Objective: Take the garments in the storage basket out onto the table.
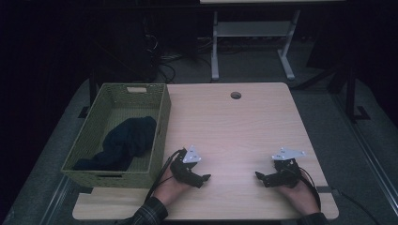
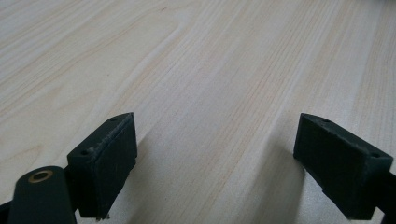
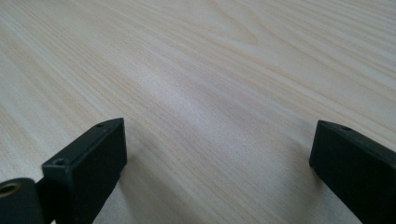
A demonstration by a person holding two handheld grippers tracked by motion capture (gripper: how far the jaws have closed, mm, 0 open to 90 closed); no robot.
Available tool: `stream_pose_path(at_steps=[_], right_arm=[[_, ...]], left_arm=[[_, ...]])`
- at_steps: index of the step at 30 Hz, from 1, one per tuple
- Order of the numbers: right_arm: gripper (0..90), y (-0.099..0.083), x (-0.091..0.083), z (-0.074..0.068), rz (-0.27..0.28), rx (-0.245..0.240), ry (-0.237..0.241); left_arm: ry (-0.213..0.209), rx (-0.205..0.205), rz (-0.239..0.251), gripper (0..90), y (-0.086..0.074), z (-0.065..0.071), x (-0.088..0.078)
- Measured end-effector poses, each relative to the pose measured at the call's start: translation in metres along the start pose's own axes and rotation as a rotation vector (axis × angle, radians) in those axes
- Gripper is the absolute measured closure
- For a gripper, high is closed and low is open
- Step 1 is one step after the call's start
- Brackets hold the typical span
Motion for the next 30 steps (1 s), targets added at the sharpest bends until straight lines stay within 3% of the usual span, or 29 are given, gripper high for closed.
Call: stream_pose_path(at_steps=[9, 21, 30], right_arm=[[3.5, -0.0002, -0.0002, -0.0005, -0.003, 0.006, 0.0], [3.5, -0.0012, -0.001, -0.0007, -0.005, 0.001, 0.002], [3.5, -0.0012, -0.0011, -0.0008, -0.005, 0.002, 0.002]], left_arm=[[-0.005, 0.005, -0.005, 13.3, 0.0019, -0.0017, 0.0015], [-0.012, 0.02, -0.093, 13.6, 0.0083, -0.0013, 0.0024], [-0.01, 0.02, -0.115, 13.8, 0.0072, -0.0047, -0.0002]])
Point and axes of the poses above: each handheld gripper's, and its own axes: x roughly forward along the jaws, y roughly out of its top, z roughly to its right, the point moved 6 cm from there along x, roughly forward along the jaws, and after that the axes turned 1 degree about y, right-handed, at the moved point
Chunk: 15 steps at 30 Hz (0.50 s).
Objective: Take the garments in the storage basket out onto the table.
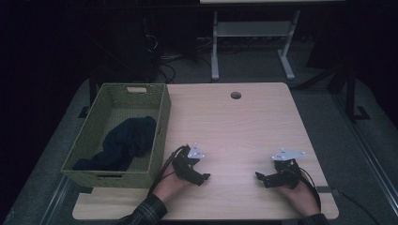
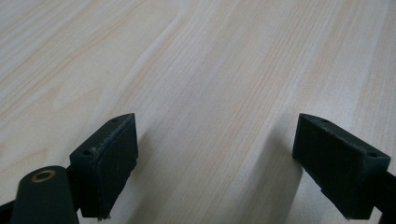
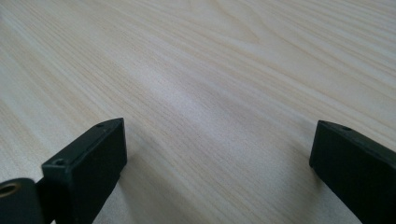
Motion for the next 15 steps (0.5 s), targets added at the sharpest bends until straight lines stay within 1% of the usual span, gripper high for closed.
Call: stream_pose_path(at_steps=[2, 4, 7, 8, 11, 12, 15], right_arm=[[3.5, 0.0, 0.0, 0.0001, -0.001, -0.001, 0.0], [3.5, 0.0, 0.0, 0.0, 0.0, 0.0, 0.0], [3.5, 0.0001, 0.0, -0.0002, 0.001, 0.002, 0.001], [3.5, 0.0001, 0.0, -0.0002, 0.0, 0.001, 0.0], [3.5, 0.0001, 0.0, -0.0002, 0.0, 0.002, 0.001], [3.5, 0.0, 0.0, -0.0002, 0.0, 0.002, 0.001], [3.5, 0.0, 0.0, -0.0002, 0.0, 0.001, 0.0]], left_arm=[[0.002, 0.001, -0.01, 13.8, 0.0005, -0.0008, -0.0009], [0.007, 0.014, -0.023, 13.8, 0.0017, -0.001, -0.0006], [0.004, 0.011, -0.025, 13.8, 0.0021, -0.0012, -0.0009], [0.001, 0.004, -0.019, 13.8, 0.0028, -0.0009, -0.0017], [0.005, 0.011, -0.023, 13.8, 0.0036, -0.0011, -0.0031], [0.006, 0.009, -0.031, 13.8, 0.0044, -0.0008, -0.0044], [0.002, 0.004, -0.027, 13.8, 0.0053, -0.0008, -0.0054]])
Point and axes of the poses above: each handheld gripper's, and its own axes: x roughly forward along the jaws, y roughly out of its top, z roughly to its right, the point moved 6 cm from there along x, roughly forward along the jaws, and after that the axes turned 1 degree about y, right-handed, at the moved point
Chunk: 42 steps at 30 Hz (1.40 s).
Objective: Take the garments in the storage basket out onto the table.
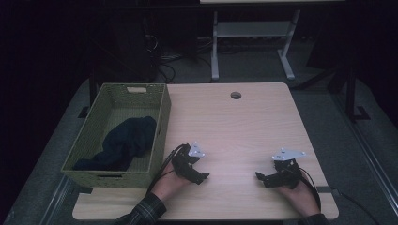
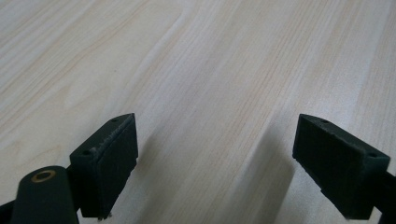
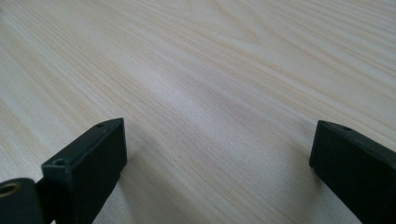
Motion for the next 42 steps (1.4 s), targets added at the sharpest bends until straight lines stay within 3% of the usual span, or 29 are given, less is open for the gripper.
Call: stream_pose_path(at_steps=[13, 33, 42], right_arm=[[3.5, 0.0, 0.0, 0.0, 0.0, 0.001, 0.0], [3.5, 0.0, 0.0, 0.0, 0.001, 0.001, 0.0], [3.5, 0.0, 0.0, 0.0, 0.001, 0.002, 0.0]], left_arm=[[-0.019, -0.033, 0.025, 13.8, 0.007, -0.002, -0.011], [-0.013, -0.012, 0.004, 13.8, 0.017, 0.001, -0.026], [-0.032, -0.001, 0.012, 13.8, 0.027, 0.0, -0.038]])
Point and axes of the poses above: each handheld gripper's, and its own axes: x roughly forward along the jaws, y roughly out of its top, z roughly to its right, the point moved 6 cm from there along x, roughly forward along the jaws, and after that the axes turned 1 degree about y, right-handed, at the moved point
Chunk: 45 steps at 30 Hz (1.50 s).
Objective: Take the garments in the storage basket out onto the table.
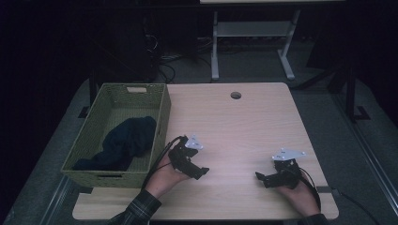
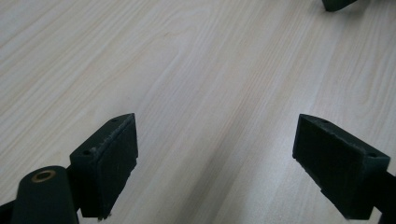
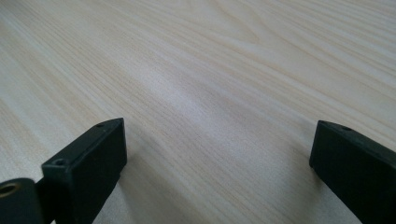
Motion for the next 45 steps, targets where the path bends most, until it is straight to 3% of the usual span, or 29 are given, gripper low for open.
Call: stream_pose_path(at_steps=[14, 24, 32, 45], right_arm=[[3.5, 0.0, 0.0, 0.0, 0.0, -0.002, -0.001], [3.5, 0.0, 0.0, 0.0, 0.0, 0.0, 0.0], [3.5, 0.0, 0.0, 0.0, 0.001, -0.001, 0.0], [3.5, 0.0, 0.0, 0.0, 0.001, 0.0, 0.0]], left_arm=[[-0.047, -0.007, -0.003, 13.8, 0.01, -0.002, -0.008], [-0.022, 0.013, -0.006, 13.8, 0.018, -0.009, -0.021], [-0.026, 0.038, 0.011, 13.8, 0.027, -0.015, -0.036], [-0.01, 0.039, 0.0, 14.0, 0.034, -0.027, -0.056]])
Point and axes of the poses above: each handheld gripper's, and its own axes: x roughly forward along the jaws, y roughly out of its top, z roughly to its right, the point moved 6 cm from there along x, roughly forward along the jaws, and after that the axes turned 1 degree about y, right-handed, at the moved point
